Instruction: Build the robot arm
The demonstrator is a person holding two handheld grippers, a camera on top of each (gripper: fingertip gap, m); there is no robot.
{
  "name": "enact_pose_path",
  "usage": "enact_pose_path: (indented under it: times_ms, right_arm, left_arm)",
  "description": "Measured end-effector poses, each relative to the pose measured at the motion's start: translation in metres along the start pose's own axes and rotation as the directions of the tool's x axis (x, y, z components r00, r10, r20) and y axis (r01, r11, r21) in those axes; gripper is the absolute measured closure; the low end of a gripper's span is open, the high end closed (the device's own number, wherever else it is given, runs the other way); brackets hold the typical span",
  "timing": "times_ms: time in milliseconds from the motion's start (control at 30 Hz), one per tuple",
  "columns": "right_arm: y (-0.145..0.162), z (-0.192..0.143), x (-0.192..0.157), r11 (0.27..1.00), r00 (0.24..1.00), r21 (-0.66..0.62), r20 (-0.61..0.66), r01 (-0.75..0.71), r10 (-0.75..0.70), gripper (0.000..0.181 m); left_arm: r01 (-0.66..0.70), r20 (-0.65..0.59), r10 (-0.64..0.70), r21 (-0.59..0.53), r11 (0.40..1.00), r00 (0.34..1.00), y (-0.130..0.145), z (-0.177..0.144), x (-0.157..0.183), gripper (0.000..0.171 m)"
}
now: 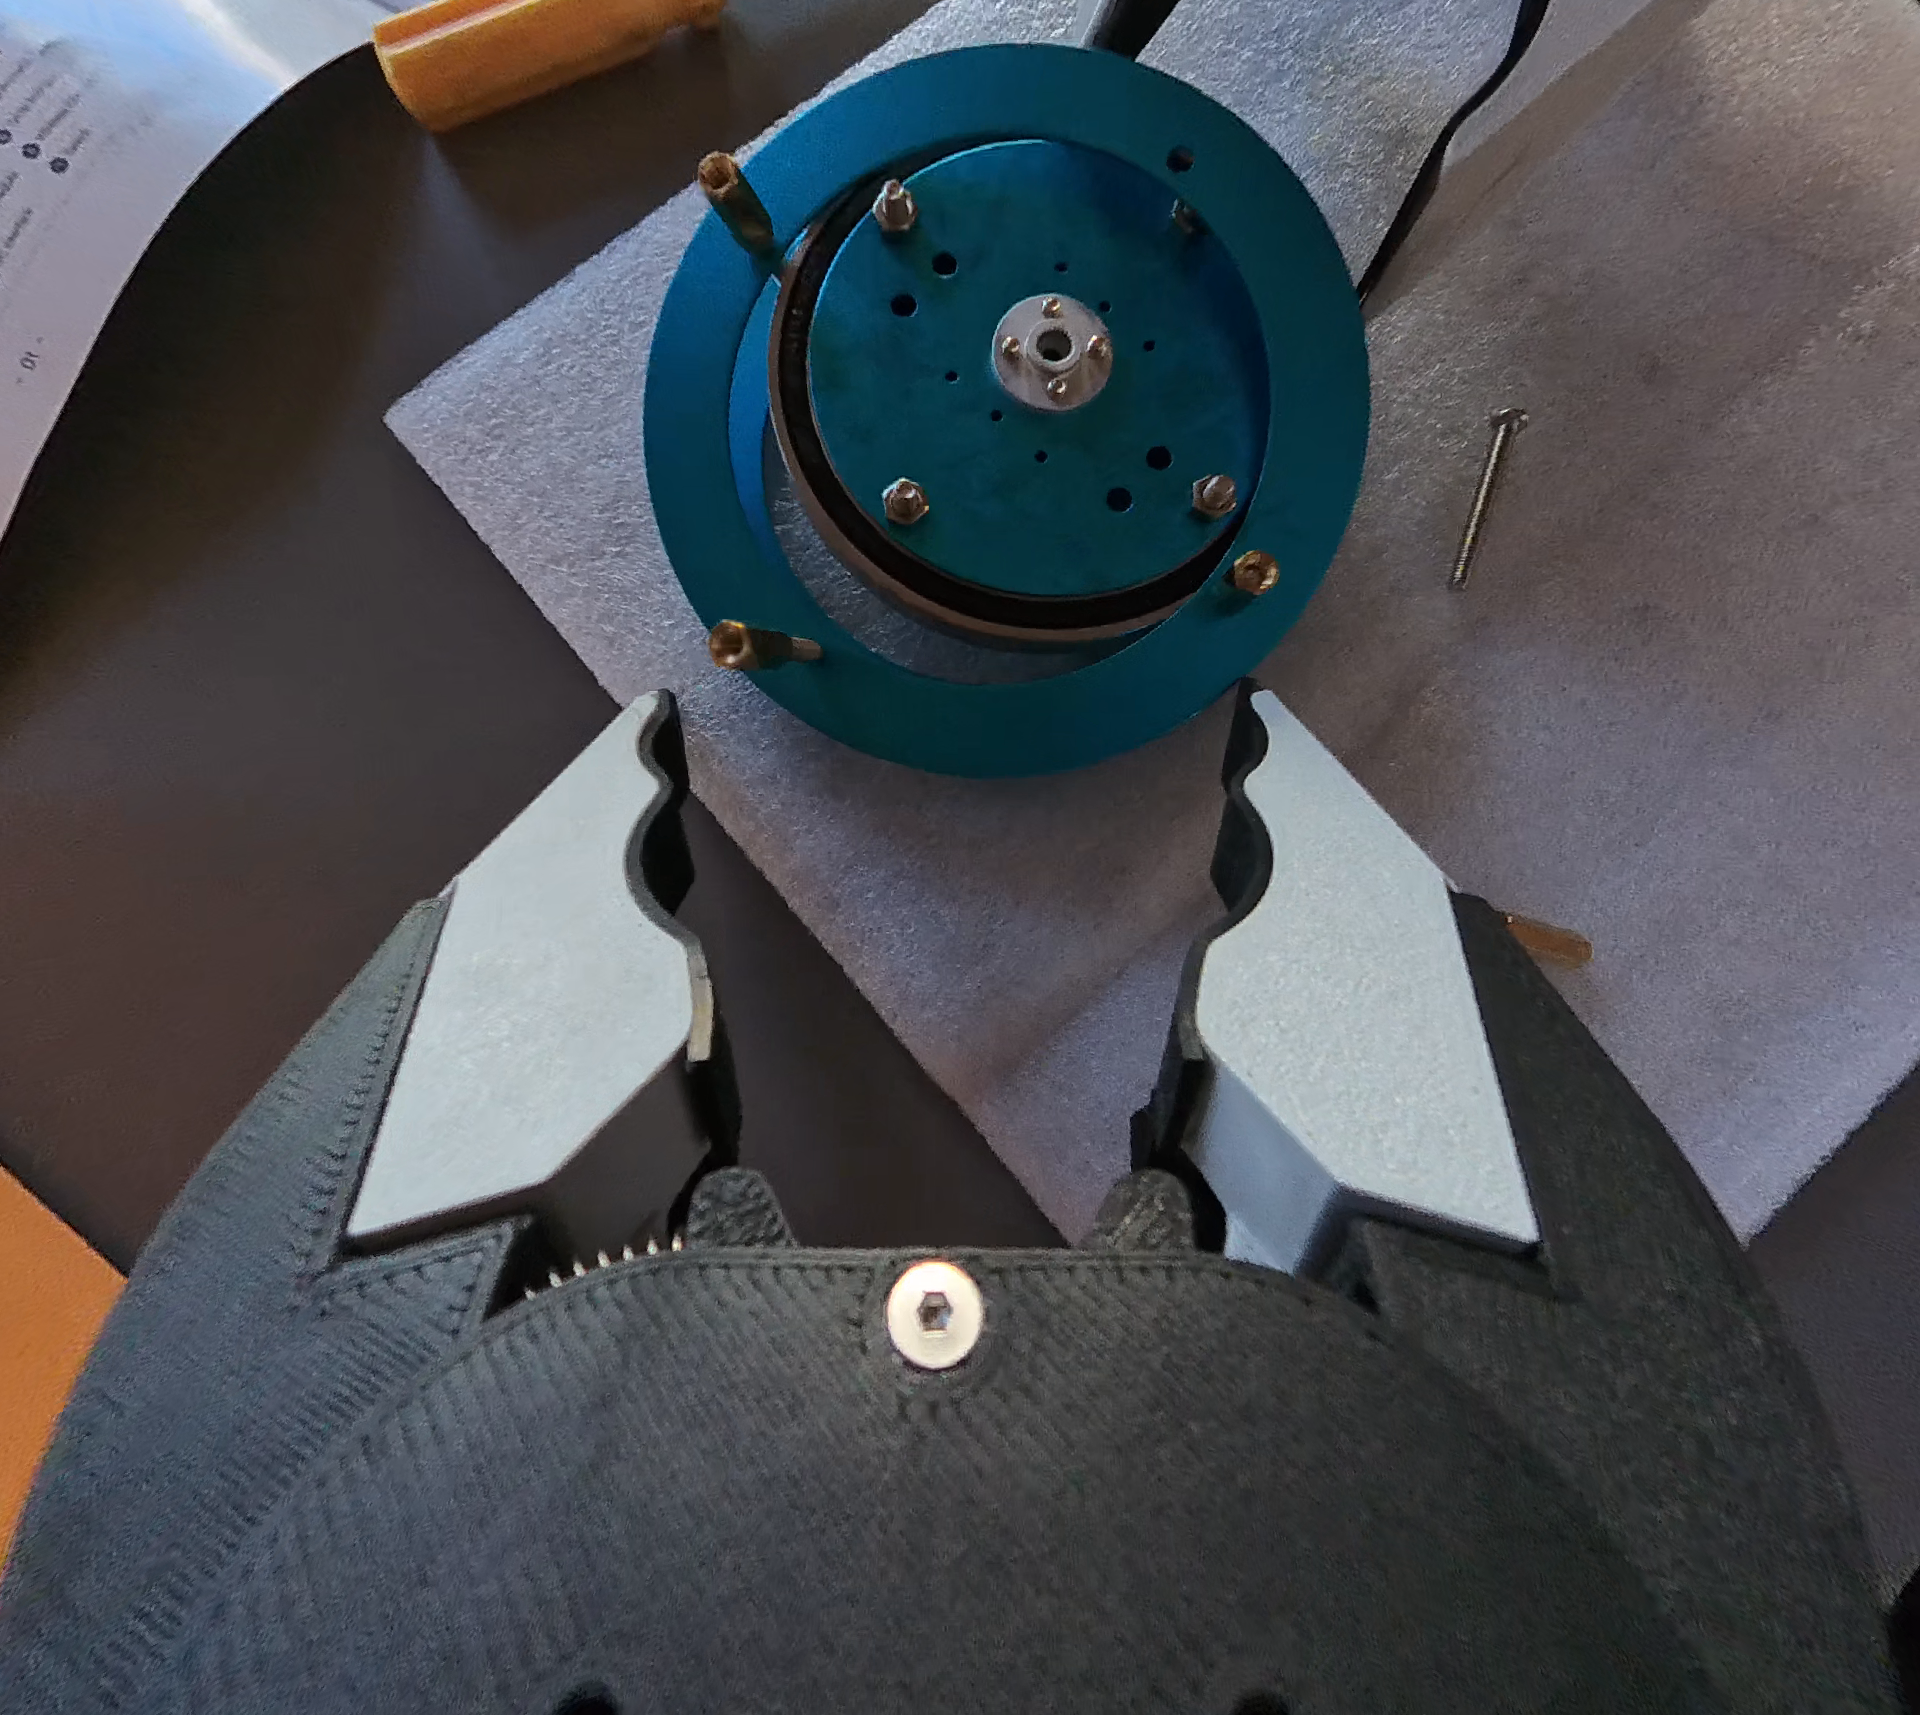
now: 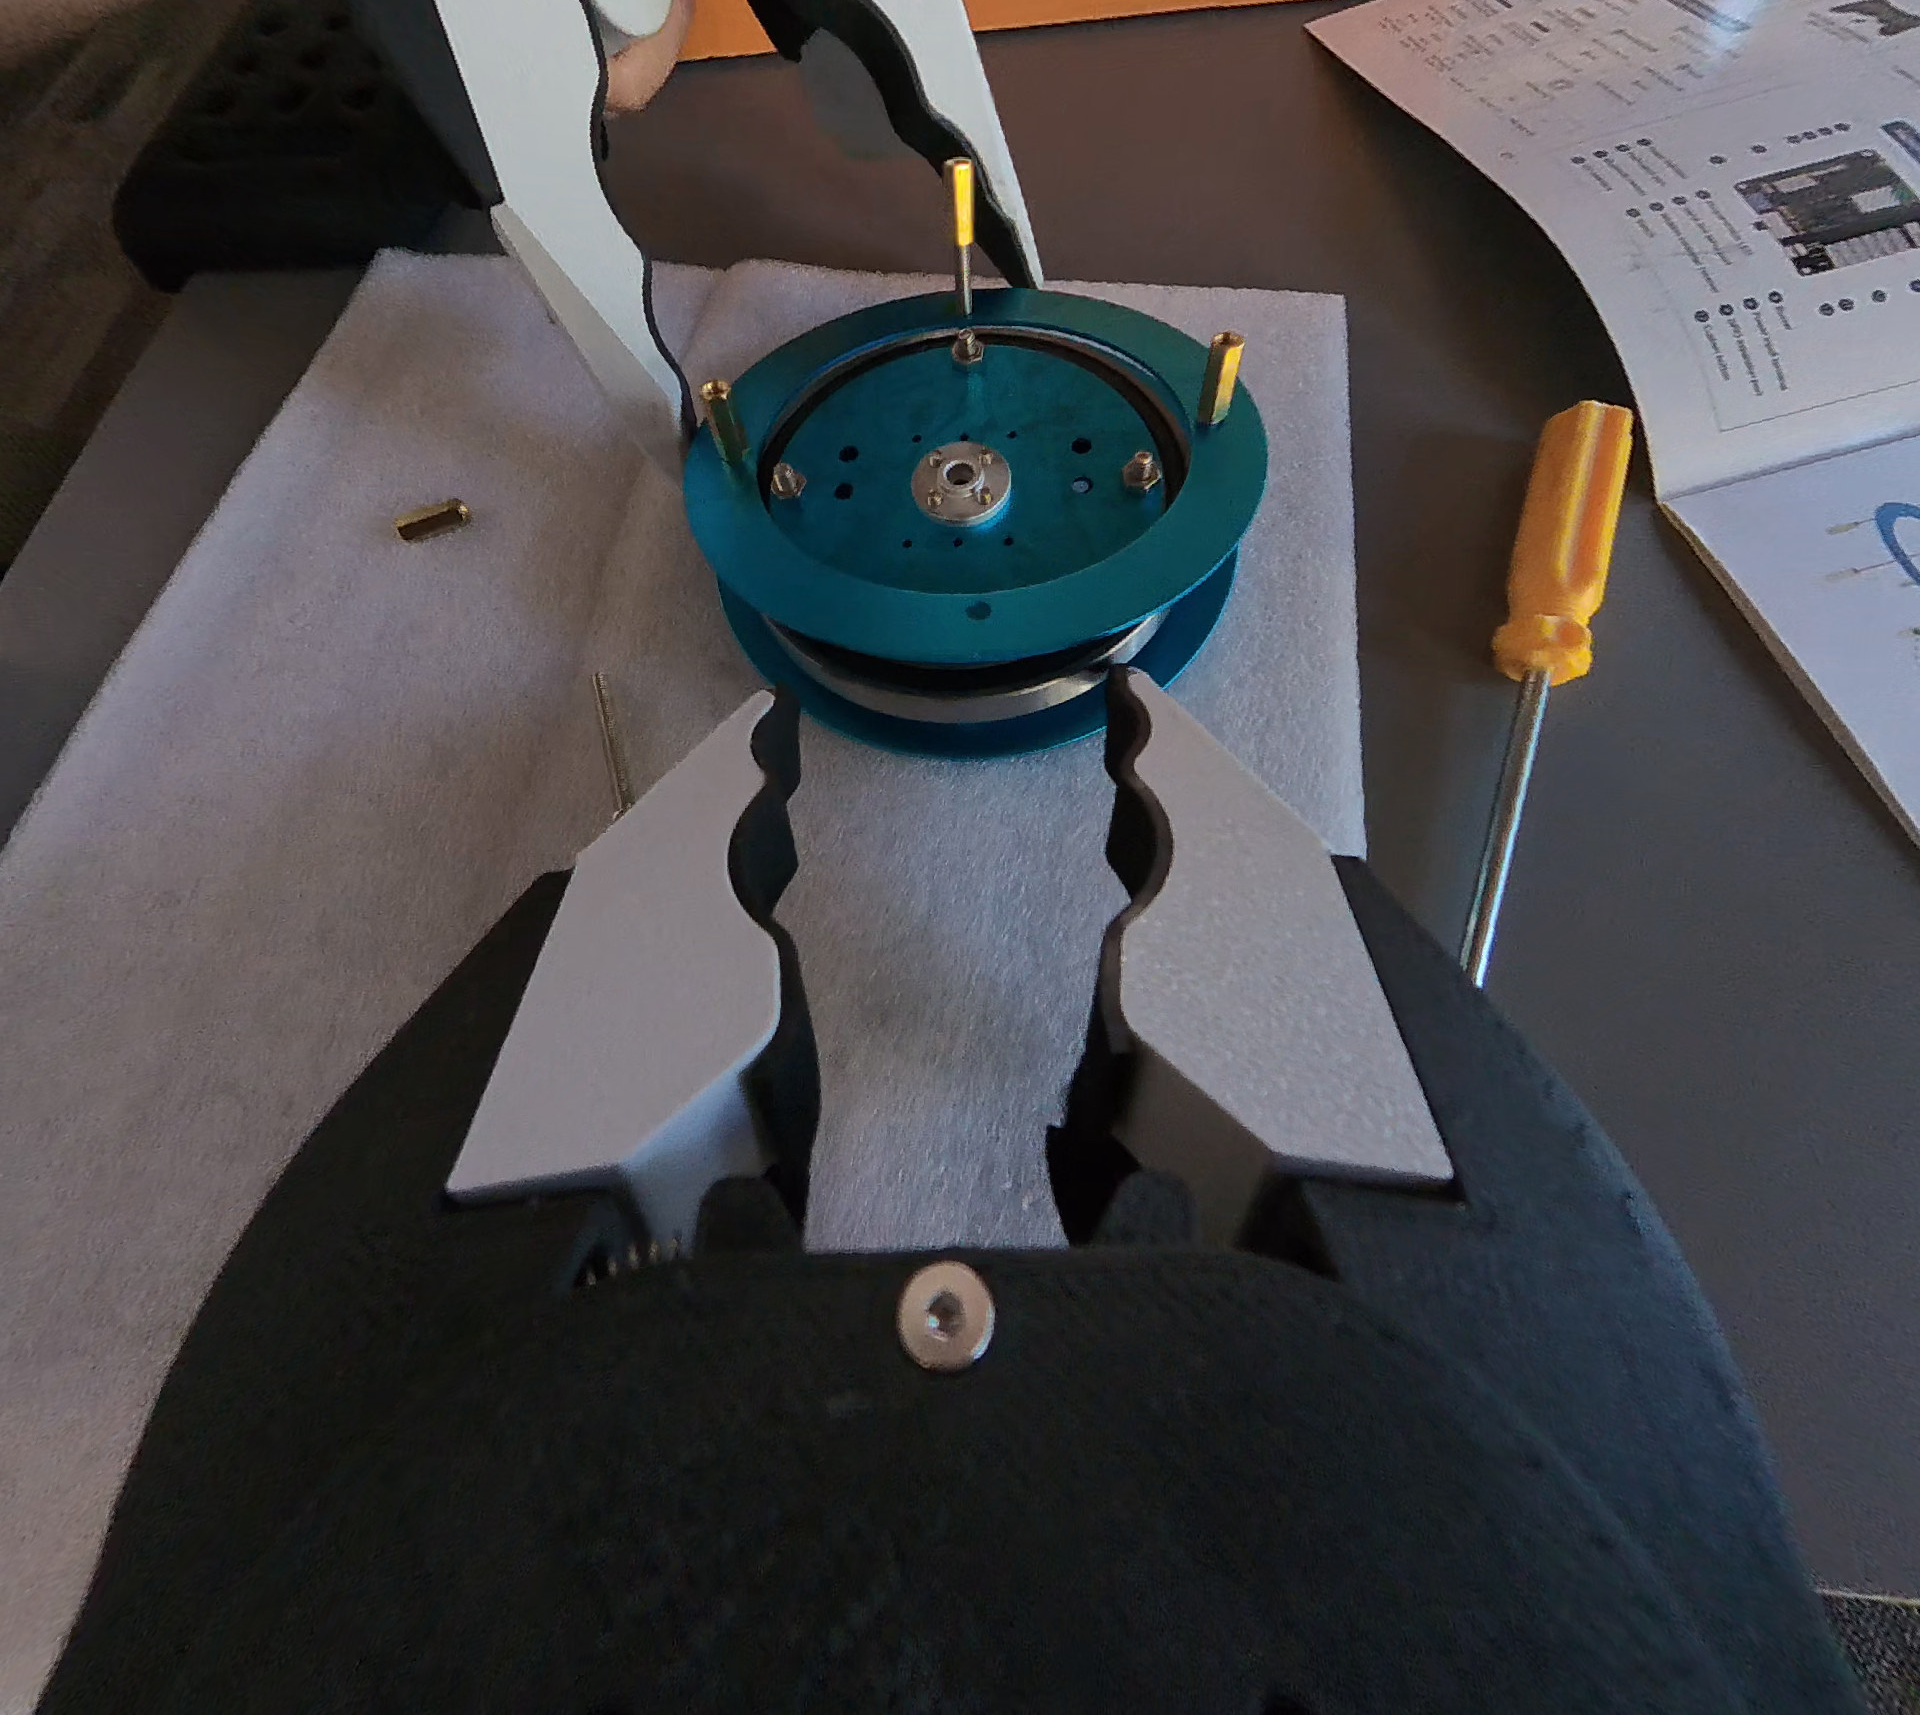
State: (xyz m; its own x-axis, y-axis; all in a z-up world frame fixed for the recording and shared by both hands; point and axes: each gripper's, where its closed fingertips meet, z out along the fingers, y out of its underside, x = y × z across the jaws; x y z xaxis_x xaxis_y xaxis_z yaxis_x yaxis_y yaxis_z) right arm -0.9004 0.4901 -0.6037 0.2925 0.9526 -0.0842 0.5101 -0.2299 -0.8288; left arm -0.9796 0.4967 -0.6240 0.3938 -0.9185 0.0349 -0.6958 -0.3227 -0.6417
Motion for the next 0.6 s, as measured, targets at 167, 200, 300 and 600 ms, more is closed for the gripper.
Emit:
enact_pose_path:
  times_ms: [167,200,300,600]
  right_arm:
    - [0.002,0.003,0.0,1.0,1.0,-0.02,0.001,0.004,-0.004,0.121]
    - [0.001,0.002,-0.001,1.0,1.0,-0.013,0.009,0.003,-0.003,0.12]
    - [-0.001,-0.005,-0.001,0.997,0.996,0.01,0.051,-0.081,0.08,0.121]
    - [-0.019,-0.013,0.029,0.762,0.75,0.018,0.195,-0.647,0.632,0.149]
  left_arm:
    - [0.014,-0.032,-0.013,0.033,0.999,0.999,-0.002,-0.003,0.002,0.076]
    - [0.023,-0.046,-0.022,0.043,0.999,0.999,-0.003,-0.005,0.004,0.082]
    - [0.148,-0.05,-0.146,0.045,0.988,0.988,-0.001,-0.014,0.003,0.086]
    - [0.696,-0.257,-0.652,0.146,0.703,0.713,-0.005,-0.04,-0.014,0.141]
